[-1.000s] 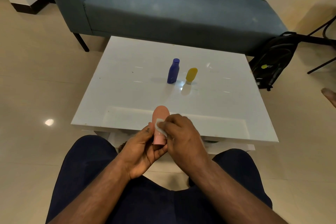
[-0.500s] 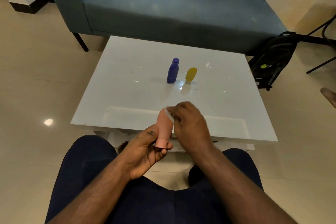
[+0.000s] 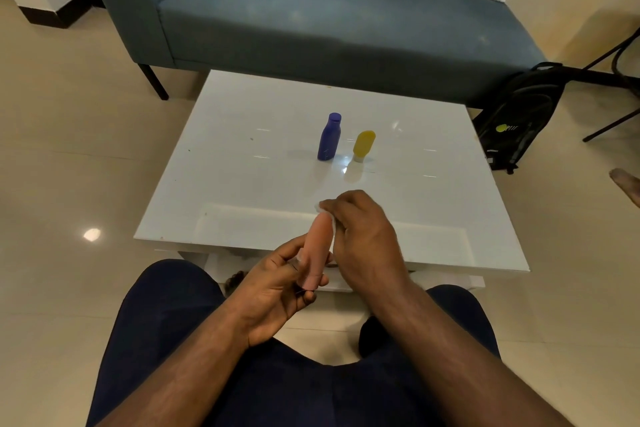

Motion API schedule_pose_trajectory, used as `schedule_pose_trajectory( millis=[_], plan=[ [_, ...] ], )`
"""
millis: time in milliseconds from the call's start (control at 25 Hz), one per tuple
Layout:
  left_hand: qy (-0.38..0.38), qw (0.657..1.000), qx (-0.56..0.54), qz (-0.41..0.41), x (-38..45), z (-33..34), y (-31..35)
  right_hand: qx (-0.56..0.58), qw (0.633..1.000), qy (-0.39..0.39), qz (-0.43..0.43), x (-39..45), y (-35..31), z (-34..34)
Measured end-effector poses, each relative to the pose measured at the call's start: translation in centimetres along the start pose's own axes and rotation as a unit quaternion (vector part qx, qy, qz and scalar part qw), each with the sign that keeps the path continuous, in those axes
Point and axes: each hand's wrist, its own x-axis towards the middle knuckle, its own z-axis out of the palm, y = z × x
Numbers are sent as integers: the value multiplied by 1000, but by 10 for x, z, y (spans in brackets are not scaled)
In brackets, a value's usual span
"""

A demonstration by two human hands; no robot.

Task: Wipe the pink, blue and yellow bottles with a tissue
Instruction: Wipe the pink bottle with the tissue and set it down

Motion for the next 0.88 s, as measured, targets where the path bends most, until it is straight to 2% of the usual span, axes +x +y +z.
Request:
schedule_pose_trajectory(
  millis=[160, 320, 480, 560, 680, 720, 840, 880],
  plan=[
    [15, 1000, 13, 4, 2, 1, 0, -8, 1000, -3, -28, -8, -5, -6],
    [-5, 1000, 5, 25, 2, 5, 0, -16, 993, -28, -112, -20, -20, -1],
    [18, 1000, 9, 7, 1, 3, -1, -11, 998, 40, -41, -9, 1, 4],
    [12, 1000, 3, 10, 1, 1, 0, -23, 998, 22, -52, -16, -5, 8],
    [12, 1000, -16, 16, 3, 0, 2, -42, 990, -30, -131, -33, -13, 12],
    [12, 1000, -20, 15, 3, 0, 2, -36, 991, -25, -128, -28, -7, 11],
    [7, 999, -34, 5, 1, 3, 2, -1, 998, 47, -41, -10, 5, 10],
    [7, 999, -38, 5, 1, 3, 2, 3, 998, 43, -34, -11, 2, 10]
  ],
)
